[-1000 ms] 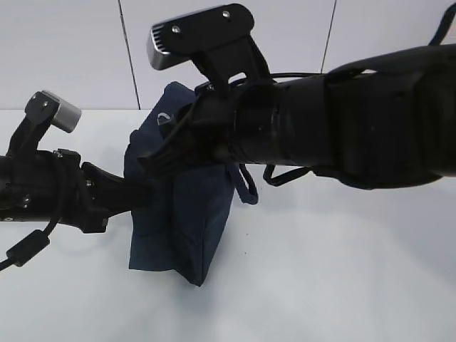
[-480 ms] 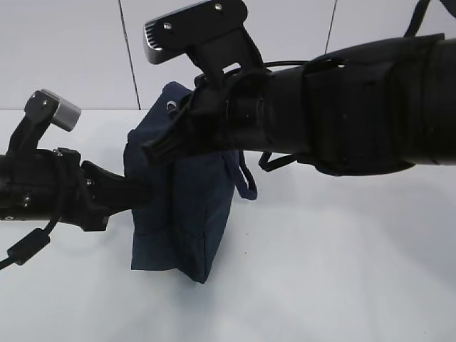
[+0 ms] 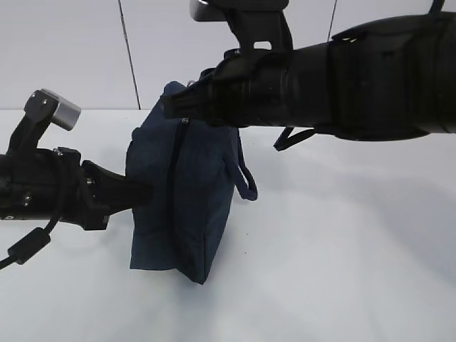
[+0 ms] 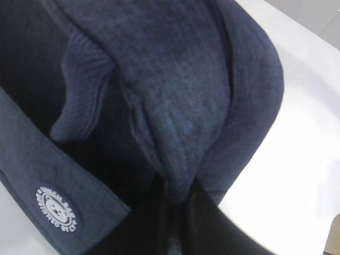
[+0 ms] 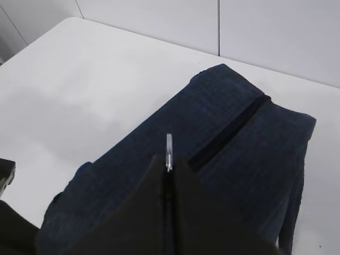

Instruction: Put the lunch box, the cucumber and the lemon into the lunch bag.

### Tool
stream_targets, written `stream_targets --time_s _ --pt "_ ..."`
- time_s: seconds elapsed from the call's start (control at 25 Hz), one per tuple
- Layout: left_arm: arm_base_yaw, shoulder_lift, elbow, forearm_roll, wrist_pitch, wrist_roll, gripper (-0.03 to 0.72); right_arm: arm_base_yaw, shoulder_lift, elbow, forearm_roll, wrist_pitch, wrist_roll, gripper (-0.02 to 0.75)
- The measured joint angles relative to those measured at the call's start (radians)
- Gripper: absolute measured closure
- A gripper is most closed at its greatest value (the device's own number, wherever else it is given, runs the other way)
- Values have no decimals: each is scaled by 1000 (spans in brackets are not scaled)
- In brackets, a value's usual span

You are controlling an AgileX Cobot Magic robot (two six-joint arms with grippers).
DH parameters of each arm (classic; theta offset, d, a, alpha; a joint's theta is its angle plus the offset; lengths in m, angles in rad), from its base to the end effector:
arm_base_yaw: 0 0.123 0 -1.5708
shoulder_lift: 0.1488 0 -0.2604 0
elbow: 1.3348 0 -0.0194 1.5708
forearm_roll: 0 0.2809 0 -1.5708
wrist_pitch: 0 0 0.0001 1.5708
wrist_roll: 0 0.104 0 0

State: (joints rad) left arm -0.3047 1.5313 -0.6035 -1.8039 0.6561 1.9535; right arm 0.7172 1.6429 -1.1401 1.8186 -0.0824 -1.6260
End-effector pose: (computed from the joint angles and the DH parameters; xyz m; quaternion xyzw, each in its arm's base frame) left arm 0.2639 -0.1478 0.1339 0.3022 0.8105 -0.3235 0.3836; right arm 0.3188 0.2672 0.2377 -0.1974 0.8194 0.2059 0.4972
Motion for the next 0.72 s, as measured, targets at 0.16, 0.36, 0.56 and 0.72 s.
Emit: stream_targets --time_s 0.16,0.36,0.56,0.72 --pt "0 0 0 0 0 0 691 -48 24 -4 -2 57 46 730" --pt "0 0 0 2 0 0 691 -78 83 -41 -6 93 71 730" --pt "0 0 0 2 0 0 691 -84 138 -105 -7 99 75 730" --pt "0 0 0 2 -2 0 691 -104 166 -149 -9 102 75 730"
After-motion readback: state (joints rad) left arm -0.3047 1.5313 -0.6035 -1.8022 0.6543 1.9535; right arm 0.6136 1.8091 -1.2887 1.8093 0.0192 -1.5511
